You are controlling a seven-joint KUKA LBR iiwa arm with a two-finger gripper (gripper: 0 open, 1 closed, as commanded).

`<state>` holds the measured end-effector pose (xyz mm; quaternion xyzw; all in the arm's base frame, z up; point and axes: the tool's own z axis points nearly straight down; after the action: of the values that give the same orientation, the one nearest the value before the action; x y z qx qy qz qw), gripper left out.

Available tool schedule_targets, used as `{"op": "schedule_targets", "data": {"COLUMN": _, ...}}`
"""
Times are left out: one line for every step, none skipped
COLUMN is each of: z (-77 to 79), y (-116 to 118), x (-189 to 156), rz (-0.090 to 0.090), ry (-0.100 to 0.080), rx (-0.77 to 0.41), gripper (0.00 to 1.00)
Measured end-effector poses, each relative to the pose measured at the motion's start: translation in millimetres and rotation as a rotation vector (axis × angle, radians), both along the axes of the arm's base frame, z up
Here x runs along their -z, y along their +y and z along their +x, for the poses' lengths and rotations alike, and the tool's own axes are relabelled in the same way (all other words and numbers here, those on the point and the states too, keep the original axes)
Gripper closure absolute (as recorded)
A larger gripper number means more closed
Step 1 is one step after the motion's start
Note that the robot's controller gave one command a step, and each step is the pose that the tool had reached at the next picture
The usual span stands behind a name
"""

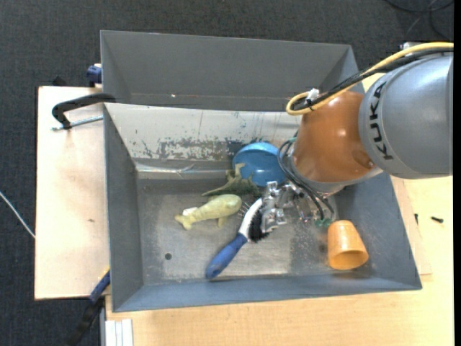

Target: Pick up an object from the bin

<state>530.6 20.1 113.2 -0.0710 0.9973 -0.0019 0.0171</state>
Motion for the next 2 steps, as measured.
{"op": "schedule_targets", "data": {"z": -4.0, "y": -11, "x": -75, "rz": -0.012, "ry": 0.023, "rx": -0.679, "gripper": 1.0}}
{"op": "schedule_targets", "data": {"z": 37.1, "y": 22, "x": -15, "rz": -0.005, "ry": 0.026, "rx": -0.54, "gripper": 1.0}}
